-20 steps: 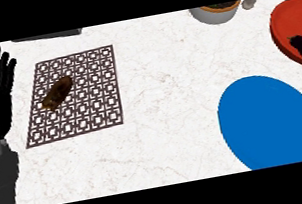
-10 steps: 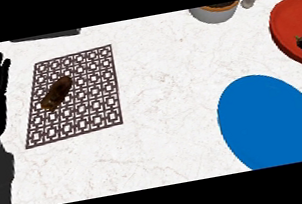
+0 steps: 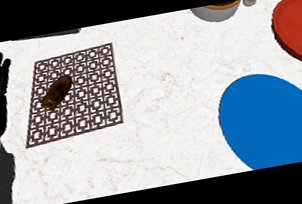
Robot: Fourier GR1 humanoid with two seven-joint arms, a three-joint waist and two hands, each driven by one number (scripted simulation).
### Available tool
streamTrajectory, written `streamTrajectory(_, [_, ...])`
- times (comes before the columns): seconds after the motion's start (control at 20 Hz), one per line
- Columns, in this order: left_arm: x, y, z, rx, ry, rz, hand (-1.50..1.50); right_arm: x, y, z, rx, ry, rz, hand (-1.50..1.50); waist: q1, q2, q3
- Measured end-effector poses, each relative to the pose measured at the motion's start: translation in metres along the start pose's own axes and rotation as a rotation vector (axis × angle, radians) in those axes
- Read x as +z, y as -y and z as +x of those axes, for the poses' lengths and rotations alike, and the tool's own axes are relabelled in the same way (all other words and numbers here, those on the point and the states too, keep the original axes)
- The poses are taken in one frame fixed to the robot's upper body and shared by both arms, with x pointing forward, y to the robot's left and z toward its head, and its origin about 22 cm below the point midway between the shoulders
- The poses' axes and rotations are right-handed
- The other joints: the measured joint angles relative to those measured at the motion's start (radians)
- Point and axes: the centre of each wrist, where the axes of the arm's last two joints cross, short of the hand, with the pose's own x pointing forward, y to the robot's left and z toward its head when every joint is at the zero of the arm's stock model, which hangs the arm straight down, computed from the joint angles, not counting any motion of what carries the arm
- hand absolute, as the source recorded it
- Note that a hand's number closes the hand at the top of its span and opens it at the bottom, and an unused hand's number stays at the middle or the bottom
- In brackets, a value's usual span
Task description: Pick the eggplant from the plate and place it in the bowl
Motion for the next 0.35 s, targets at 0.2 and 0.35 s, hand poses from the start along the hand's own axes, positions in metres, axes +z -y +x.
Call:
streamTrajectory(0.2, [0.0,-0.002,0.001,-0.001,-0.002,0.005,0.0,0.012,0.018,0.001,-0.025,-0.008,-0.037,-1.5,-0.005,0.004,0.003])
streamTrajectory(0.35, [0.001,-0.001,-0.001,0.005,-0.004,0.005,0.0,0.019,0.028,0.002,-0.034,-0.018,-0.048,-1.5,-0.009,0.006,0.006])
